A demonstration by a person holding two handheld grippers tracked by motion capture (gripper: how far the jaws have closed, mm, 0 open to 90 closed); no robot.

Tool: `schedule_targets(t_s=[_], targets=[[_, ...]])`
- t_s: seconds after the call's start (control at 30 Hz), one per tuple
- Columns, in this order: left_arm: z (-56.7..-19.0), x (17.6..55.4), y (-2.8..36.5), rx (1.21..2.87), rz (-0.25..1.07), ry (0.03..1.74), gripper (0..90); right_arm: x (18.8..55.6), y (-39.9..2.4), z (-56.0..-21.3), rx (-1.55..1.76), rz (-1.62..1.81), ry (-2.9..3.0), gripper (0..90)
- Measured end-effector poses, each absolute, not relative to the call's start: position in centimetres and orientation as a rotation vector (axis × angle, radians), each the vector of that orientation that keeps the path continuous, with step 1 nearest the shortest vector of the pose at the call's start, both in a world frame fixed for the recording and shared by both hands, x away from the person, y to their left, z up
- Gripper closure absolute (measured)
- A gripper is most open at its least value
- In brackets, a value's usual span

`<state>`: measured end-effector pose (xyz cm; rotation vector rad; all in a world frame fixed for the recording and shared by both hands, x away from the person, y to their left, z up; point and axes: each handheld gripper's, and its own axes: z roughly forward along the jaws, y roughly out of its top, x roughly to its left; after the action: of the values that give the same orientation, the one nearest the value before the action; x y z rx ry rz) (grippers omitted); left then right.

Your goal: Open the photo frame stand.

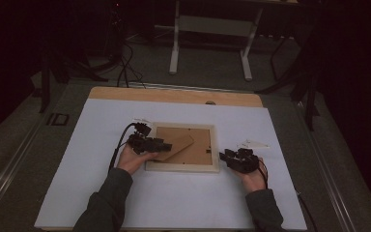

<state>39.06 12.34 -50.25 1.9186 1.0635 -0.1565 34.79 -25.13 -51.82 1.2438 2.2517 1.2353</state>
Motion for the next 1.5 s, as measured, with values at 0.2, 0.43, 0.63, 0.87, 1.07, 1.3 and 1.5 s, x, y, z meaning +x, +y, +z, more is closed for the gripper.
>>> schedule_targets(t_s=[0.2, 0.43, 0.63, 0.87, 1.07, 1.3, 1.5], targets=[[-50.8, 39.3, 11.9, 1.931, -0.201, 1.070, 38.8, 34.8, -25.1, -51.8, 1.243, 1.236, 2.251, 65.0], [-51.3, 39.4, 11.5, 1.932, -0.257, 1.078, 38.1, 34.8, -25.0, -51.9, 1.240, 1.237, 2.256, 64.6], [-51.6, 39.3, 11.0, 1.968, -0.284, 1.073, 36.7, 34.8, -25.0, -51.9, 1.239, 1.236, 2.260, 64.6], [-51.6, 39.2, 10.9, 1.977, -0.278, 1.073, 39.2, 34.8, -25.0, -51.9, 1.235, 1.231, 2.263, 64.6], [-51.5, 39.1, 10.8, 2.002, -0.266, 1.073, 44.1, 34.9, -24.8, -51.9, 1.232, 1.232, 2.267, 64.6], [-51.2, 39.1, 10.7, 2.029, -0.259, 1.064, 45.3, 34.9, -24.6, -51.9, 1.224, 1.229, 2.275, 64.3], [-51.0, 38.9, 10.5, 2.049, -0.220, 1.046, 45.4, 35.1, -24.3, -52.0, 1.222, 1.221, 2.282, 62.9]])
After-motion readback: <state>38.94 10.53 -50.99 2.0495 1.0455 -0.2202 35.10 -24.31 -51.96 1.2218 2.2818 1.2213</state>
